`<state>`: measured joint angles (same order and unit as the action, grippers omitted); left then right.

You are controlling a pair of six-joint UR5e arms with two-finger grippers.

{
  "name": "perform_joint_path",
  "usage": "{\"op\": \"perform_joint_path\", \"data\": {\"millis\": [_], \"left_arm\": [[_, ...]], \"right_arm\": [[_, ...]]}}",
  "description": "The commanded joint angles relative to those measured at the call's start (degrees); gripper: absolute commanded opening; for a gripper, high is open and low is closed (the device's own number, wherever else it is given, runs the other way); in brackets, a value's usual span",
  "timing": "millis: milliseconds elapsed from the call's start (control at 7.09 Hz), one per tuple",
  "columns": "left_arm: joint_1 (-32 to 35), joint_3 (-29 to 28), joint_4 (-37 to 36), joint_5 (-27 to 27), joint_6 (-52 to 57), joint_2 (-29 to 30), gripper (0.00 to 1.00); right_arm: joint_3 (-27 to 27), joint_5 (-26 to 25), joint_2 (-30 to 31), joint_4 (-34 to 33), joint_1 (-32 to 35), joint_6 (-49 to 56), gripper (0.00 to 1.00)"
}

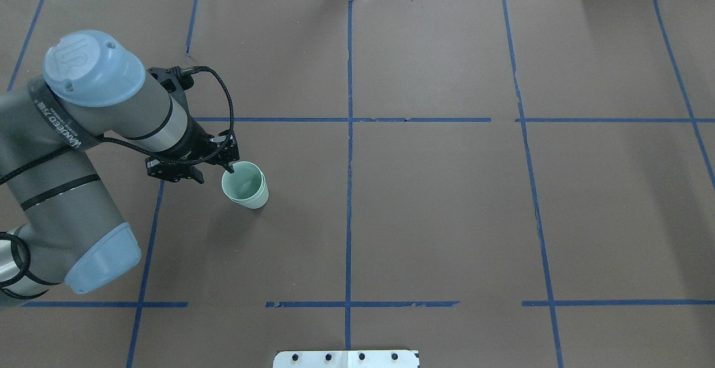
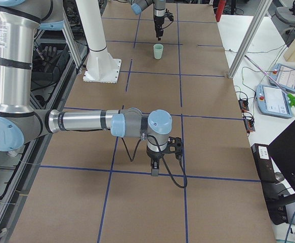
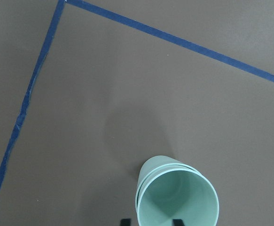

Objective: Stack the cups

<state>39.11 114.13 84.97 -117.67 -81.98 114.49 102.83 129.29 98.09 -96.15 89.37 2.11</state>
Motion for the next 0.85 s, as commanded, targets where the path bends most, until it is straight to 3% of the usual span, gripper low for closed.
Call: {"op": "perform_joint_path", "data": {"millis": [0, 282, 705], "left_arm": [[1.31, 0.83, 0.28, -0.45, 6.25, -0.75, 0.99], [8.74, 1.88, 0.37, -1.16, 23.95, -6.09, 0.99], [25.69, 1.27, 0.37, -5.91, 61.97, -21.18, 1.00]], "right_arm": [[0.00, 0.00, 0.00, 0.00, 0.02, 0.00, 1.00], [0.00, 0.00, 0.00, 0.00, 0.01, 0.00, 1.00], [0.00, 0.00, 0.00, 0.00, 0.01, 0.00, 1.00]]}}
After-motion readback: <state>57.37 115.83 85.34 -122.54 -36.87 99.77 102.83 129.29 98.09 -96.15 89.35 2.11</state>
